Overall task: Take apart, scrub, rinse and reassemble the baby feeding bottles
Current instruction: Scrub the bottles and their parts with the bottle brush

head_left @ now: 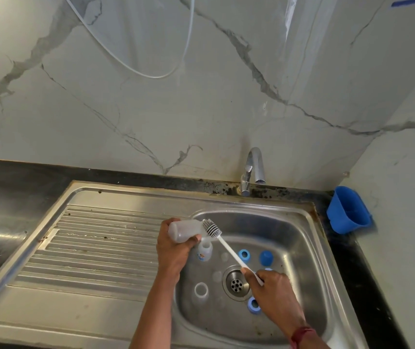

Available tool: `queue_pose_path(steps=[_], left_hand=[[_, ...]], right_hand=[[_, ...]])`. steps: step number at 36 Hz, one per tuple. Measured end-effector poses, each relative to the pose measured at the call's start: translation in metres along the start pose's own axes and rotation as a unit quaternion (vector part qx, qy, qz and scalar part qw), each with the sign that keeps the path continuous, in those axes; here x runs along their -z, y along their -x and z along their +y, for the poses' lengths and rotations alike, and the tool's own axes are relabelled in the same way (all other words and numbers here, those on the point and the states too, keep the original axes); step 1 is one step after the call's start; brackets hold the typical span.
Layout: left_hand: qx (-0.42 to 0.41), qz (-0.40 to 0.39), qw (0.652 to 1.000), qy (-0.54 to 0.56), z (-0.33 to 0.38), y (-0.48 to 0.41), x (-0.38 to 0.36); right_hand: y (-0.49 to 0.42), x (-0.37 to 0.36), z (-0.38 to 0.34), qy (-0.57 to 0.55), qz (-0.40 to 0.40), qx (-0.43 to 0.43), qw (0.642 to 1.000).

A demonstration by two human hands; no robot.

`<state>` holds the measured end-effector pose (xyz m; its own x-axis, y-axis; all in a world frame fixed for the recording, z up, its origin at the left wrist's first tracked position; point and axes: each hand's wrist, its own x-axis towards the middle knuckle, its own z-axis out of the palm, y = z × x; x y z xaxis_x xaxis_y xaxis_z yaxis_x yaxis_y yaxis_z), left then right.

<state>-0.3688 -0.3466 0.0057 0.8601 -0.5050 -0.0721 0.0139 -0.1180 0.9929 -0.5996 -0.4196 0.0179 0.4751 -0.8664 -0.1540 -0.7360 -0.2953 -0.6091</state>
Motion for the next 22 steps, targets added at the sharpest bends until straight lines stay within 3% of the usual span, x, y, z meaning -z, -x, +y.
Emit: queue_pose_path(steps=[12,16,19,22], left_hand=[[-0.053,-0.177,0.976,-0.117,0.001,0.003,0.006],[-0.020,-0.125,0.989,-0.072,-0.002,0.004,0.005],[-0.003,-0.059,0.997,-0.044,-0.002,0.000,0.010],[0.009,-0.050,0.999,-0.018,-0.003,-0.002,0.012]], right_hand=[[-0.014,0.004,0.000,0.002,-0.024,-0.014,1.000],[-0.015,0.010,-0.004,-0.023,-0.028,-0.013,0.999],[-0.013,0.012,0.001,0.014,-0.023,0.001,1.000],[-0.009,0.009,0.006,0.054,-0.030,-0.001,0.998]])
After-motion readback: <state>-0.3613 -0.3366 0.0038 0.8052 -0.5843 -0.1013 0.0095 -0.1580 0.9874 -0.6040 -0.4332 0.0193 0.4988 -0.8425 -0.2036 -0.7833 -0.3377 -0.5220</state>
